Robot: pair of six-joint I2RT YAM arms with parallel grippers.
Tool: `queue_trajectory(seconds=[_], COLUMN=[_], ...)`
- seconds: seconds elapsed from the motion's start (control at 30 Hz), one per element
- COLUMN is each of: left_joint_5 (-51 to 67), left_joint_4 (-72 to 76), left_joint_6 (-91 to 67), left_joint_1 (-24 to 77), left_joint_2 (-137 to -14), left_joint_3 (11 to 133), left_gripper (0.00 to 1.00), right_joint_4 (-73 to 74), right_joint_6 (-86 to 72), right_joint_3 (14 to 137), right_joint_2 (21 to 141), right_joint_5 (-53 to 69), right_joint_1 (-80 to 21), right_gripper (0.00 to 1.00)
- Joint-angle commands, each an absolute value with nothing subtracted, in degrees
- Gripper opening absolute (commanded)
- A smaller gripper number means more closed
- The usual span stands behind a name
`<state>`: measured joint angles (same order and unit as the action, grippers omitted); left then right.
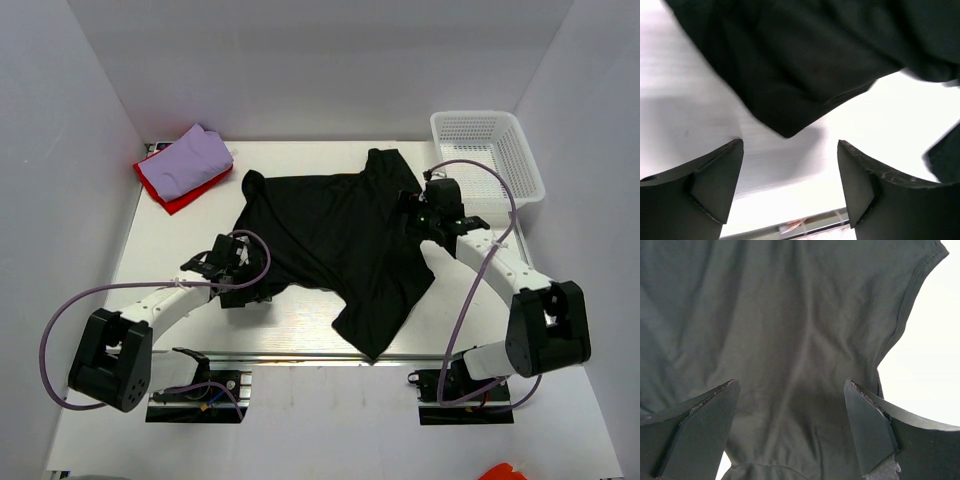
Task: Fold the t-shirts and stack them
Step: Flatten out the tshirt
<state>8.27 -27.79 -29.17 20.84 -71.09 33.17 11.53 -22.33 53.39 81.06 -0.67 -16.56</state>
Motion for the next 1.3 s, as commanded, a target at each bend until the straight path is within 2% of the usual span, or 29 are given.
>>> queue_trajectory(seconds=[0.0, 0.13, 0.2, 0.37, 0.47, 0.53, 0.7, 0.97, 1.03, 1.13, 1.27], left_joint_5=[3.43, 3.43, 2.03, 1.49, 1.49, 0.97, -2.80, -9.49, -10.54, -10.55, -10.55], left_joint_4=[-32.34, -31.39, -30.07, -25.76, -23.38, -22.85, -22.93, -25.83, -26.54, -27.16, -28.21], left_joint_6=[-30.41, -31.02, -31.03, -31.03, -31.03, -31.03, -31.55, -31.55, -32.07, -32.69, -33.22], left_joint_1=[22.06, 23.73, 23.73, 24.87, 24.87, 24.87, 24.87, 24.87, 24.87, 24.87, 24.87], left_joint_2=[-70.04, -72.33, -73.47, -77.07, -78.40, -78.40, -75.33, -62.59, -59.96, -57.84, -55.46], left_joint_3=[34.98, 34.45, 33.49, 34.01, 34.01, 34.54, 35.15, 35.16, 35.77, 36.30, 36.91], left_gripper=[0.83, 0.76, 0.66, 0.50, 0.22, 0.00, 0.00, 0.00, 0.00, 0.00, 0.00], right_joint_4=[11.51, 13.97, 14.93, 19.41, 23.37, 25.30, 26.45, 27.34, 26.29, 25.76, 27.51], right_joint_6=[-22.68, -22.76, -22.68, -23.29, -23.64, -24.86, -25.22, -30.05, -30.50, -29.45, -24.70], right_joint_3=[52.12, 49.58, 47.48, 45.35, 43.16, 41.06, 35.51, 32.70, 32.17, 31.03, 30.76], right_joint_2=[77.09, 74.36, 72.52, 70.40, 69.00, 66.99, 62.50, 60.38, 60.99, 60.82, 60.56], right_joint_5=[1.67, 1.15, 0.88, -1.93, -2.29, -1.94, 6.42, -1.67, 1.73, 5.53, 16.94], right_joint_1=[-16.61, -16.61, -16.61, -16.44, -16.61, -16.52, -17.14, -17.31, -17.49, -17.84, -20.47], right_gripper=[0.90, 0.90, 0.90, 0.90, 0.90, 0.90, 0.88, 0.85, 0.80, 0.80, 0.80])
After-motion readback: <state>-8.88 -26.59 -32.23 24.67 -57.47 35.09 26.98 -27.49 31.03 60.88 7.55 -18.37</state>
